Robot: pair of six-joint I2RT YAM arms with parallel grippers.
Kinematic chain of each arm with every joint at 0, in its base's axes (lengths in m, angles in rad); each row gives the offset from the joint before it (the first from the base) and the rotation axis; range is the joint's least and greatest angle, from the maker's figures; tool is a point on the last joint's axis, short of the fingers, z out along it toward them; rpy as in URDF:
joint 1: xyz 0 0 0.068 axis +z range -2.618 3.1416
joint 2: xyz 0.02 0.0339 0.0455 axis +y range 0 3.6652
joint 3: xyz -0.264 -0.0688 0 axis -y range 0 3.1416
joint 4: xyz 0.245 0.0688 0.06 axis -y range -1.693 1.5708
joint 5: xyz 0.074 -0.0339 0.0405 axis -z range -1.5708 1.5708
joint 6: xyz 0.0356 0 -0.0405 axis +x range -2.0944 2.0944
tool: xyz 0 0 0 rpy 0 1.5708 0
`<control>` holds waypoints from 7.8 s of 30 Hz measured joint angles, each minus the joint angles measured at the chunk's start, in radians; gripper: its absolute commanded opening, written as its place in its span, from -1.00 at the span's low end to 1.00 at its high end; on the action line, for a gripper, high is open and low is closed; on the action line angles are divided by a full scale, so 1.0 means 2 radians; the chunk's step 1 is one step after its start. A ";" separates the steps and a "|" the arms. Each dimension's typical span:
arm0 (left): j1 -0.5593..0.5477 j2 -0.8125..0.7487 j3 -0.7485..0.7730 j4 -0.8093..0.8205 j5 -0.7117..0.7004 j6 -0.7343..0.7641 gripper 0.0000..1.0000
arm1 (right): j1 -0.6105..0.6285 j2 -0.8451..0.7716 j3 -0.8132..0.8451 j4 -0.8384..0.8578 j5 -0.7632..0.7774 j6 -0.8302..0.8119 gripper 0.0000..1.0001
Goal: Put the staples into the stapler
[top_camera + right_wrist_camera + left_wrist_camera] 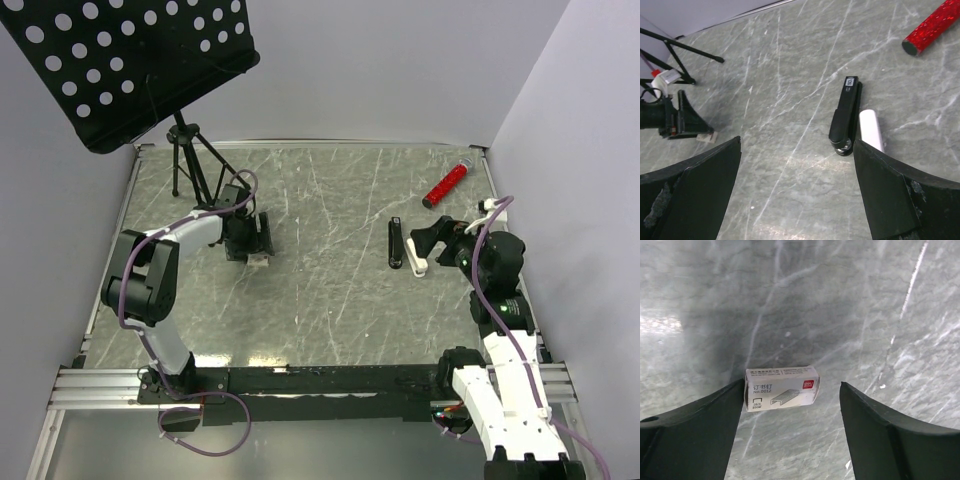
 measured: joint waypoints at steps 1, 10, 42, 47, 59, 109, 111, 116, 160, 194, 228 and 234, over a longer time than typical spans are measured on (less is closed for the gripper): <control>-0.001 0.000 0.000 0.001 0.002 0.001 0.60 | 0.000 0.001 -0.001 0.002 -0.004 0.003 1.00; -0.008 0.008 0.002 0.006 0.010 0.010 0.40 | 0.000 0.028 -0.009 0.012 -0.040 0.035 0.99; -0.101 0.038 0.019 0.056 0.049 0.008 0.19 | 0.231 0.378 -0.050 0.237 -0.061 0.212 0.48; -0.122 0.044 0.023 0.067 0.055 0.006 0.17 | 0.240 0.438 -0.033 0.264 -0.070 0.228 0.19; -0.132 0.047 0.023 0.073 0.055 -0.002 0.07 | 0.246 0.537 0.036 0.280 -0.082 0.229 -0.14; -0.132 0.053 0.019 0.087 0.066 -0.041 -0.03 | 0.282 0.609 0.166 0.149 -0.010 0.110 -1.00; -0.132 0.053 0.018 0.090 0.067 -0.041 0.00 | 0.286 0.609 0.173 0.137 -0.001 0.102 -1.00; -0.133 0.034 -0.005 0.106 0.064 -0.040 0.16 | 0.294 0.609 0.189 0.101 0.015 0.082 -1.00; -0.225 -0.249 -0.226 0.235 -0.154 -0.023 0.63 | 0.316 0.566 0.221 0.002 0.093 0.093 -0.30; -0.225 -0.261 -0.233 0.227 -0.156 -0.031 0.63 | 0.335 0.626 0.268 -0.048 0.121 0.096 -0.62; -0.156 -0.052 -0.139 0.285 -0.028 -0.124 -0.24 | 0.346 0.644 0.291 -0.064 0.132 0.075 -0.93; -0.155 -0.034 -0.139 0.285 -0.015 -0.134 -0.43 | 0.347 0.644 0.291 -0.063 0.132 0.075 -0.87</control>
